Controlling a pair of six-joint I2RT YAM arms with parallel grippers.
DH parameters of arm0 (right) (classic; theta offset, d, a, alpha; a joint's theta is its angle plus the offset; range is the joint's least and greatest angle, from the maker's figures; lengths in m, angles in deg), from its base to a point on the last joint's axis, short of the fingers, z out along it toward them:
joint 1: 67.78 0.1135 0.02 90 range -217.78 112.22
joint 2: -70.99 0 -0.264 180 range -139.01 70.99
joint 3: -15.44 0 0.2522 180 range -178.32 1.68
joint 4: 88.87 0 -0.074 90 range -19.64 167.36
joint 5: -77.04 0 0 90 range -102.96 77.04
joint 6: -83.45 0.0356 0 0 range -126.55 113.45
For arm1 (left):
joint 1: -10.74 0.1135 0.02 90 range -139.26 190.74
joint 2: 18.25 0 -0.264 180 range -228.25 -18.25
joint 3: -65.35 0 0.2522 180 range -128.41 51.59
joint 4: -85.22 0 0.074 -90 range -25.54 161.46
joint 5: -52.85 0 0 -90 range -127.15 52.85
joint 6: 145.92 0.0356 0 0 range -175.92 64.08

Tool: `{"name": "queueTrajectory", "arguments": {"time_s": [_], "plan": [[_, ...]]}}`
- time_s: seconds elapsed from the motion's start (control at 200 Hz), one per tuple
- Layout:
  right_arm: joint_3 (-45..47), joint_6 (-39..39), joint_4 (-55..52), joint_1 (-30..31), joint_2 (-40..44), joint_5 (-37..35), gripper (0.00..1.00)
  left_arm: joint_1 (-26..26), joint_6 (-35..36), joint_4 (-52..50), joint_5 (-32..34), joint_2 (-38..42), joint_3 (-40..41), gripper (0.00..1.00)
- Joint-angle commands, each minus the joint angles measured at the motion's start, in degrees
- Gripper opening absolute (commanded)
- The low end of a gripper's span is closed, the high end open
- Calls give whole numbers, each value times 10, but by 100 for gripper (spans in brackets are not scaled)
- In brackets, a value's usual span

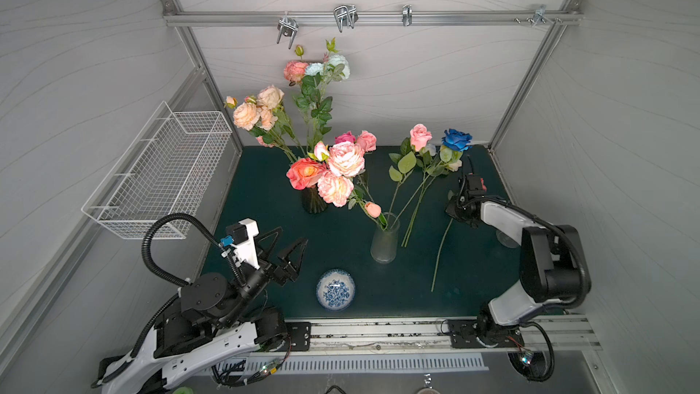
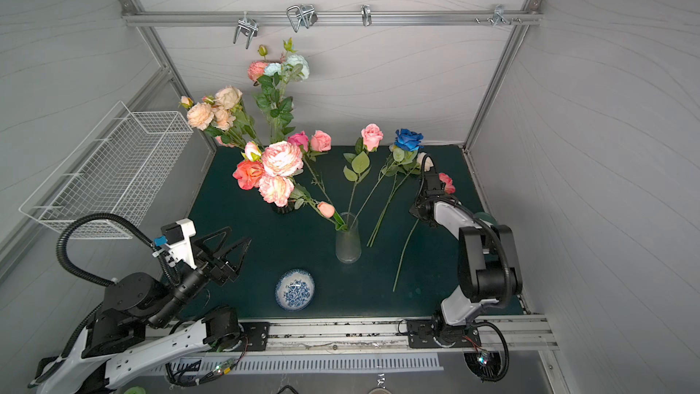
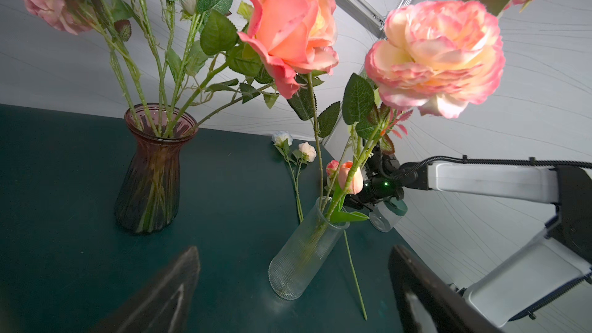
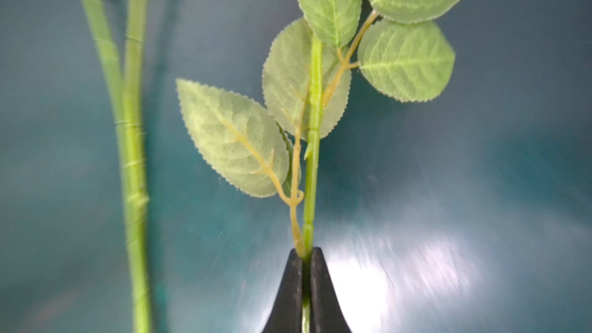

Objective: Arrange flowers in a vase
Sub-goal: Pick up the flower from the top-right of the table, then place the flower in the vase.

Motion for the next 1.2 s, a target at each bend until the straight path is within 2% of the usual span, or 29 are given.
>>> {"name": "queueTrajectory", "arguments": {"time_s": [0.0,0.07,0.16,0.25,0.4,0.545,0.625,0.725,0.865,0.985,1.076,1.196], "plan": [[46,7,33,2,100,7,0,0,-5,-1,-10,-1,-37,94],[73,8,20,2,176,18,0,0,-5,-9,-16,-1,-54,94],[105,29,-4,3,291,71,0,0,9,-14,-45,-4,-80,93],[124,35,-36,33,409,75,0,0,33,-11,-111,-17,-112,92],[99,2,-131,98,560,29,0,0,59,-46,-217,-105,-182,85],[48,-25,-164,114,634,61,0,0,63,-41,-306,-192,-207,77],[26,-38,-156,116,662,87,0,0,63,-22,-347,-218,-213,76],[7,-67,-114,116,674,168,0,0,65,-7,-386,-239,-232,76],[-44,-91,-67,116,630,292,0,0,70,-11,-440,-283,-273,76],[-78,-100,-33,115,595,364,0,-4,65,4,-484,-335,-307,76],[-90,-102,-14,116,579,397,0,-27,69,12,-488,-377,-342,76],[-89,-85,30,115,567,428,0,-109,100,4,-431,-437,-390,77]]}}
